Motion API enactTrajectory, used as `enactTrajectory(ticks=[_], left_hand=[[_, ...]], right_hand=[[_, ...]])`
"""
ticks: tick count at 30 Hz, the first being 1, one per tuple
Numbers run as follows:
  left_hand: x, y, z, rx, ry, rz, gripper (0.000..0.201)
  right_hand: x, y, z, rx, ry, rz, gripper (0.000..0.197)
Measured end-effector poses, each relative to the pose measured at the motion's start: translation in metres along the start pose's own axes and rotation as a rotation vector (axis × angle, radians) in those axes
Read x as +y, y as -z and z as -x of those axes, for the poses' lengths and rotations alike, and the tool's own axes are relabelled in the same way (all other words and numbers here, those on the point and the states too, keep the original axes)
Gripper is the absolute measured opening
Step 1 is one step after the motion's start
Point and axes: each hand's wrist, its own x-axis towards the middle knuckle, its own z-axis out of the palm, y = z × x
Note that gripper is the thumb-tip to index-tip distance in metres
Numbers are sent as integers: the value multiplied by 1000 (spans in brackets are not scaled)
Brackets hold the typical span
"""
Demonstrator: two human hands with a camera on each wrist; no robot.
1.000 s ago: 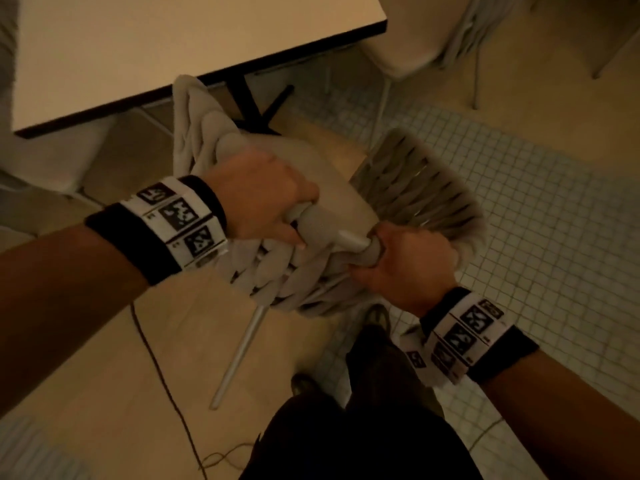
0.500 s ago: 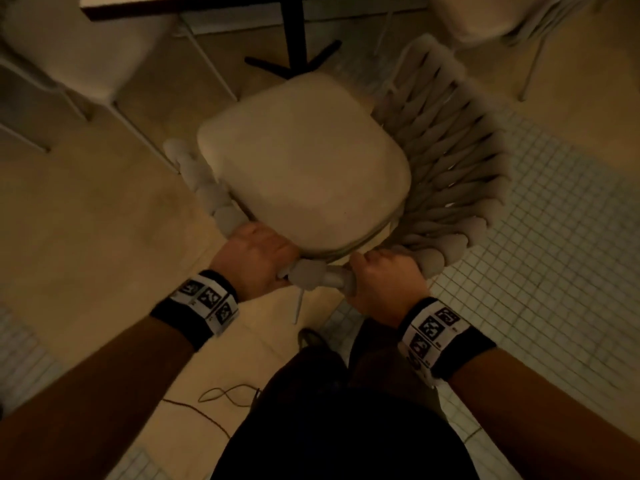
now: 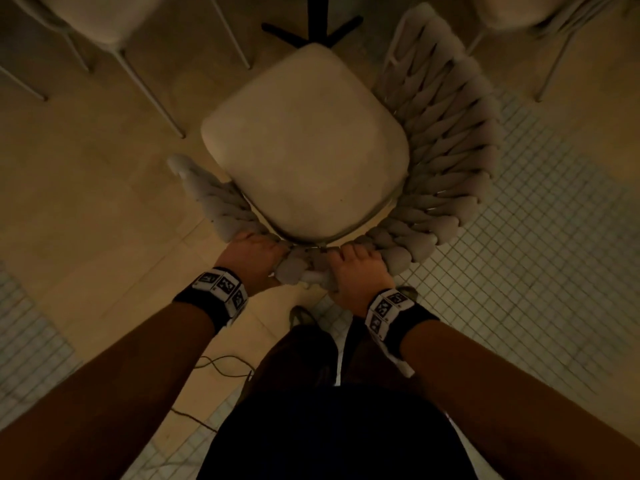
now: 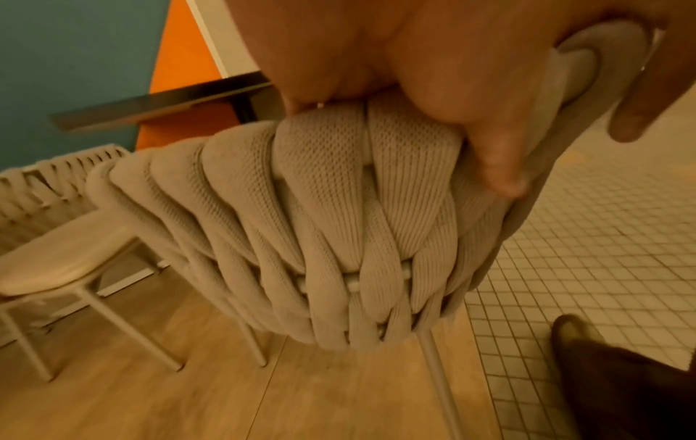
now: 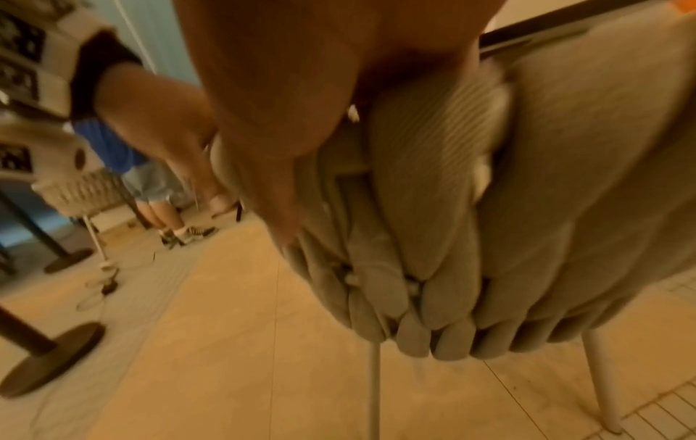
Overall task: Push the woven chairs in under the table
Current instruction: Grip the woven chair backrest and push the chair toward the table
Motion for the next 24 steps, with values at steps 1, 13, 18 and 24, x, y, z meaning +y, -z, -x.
enactTrajectory(ticks=[1, 13, 18, 24], left_hand=[[5, 2, 0, -61, 28, -32, 77], [127, 23, -47, -107, 114, 247, 94], [148, 14, -69, -67, 206, 346, 83], [137, 3, -59, 24, 74, 239, 74]], right_hand=[[8, 2, 3, -1, 17, 20, 66], [153, 50, 6, -157, 170, 287, 94], [174, 37, -23, -221, 262, 256, 72], [166, 23, -13, -183, 222, 214, 61]])
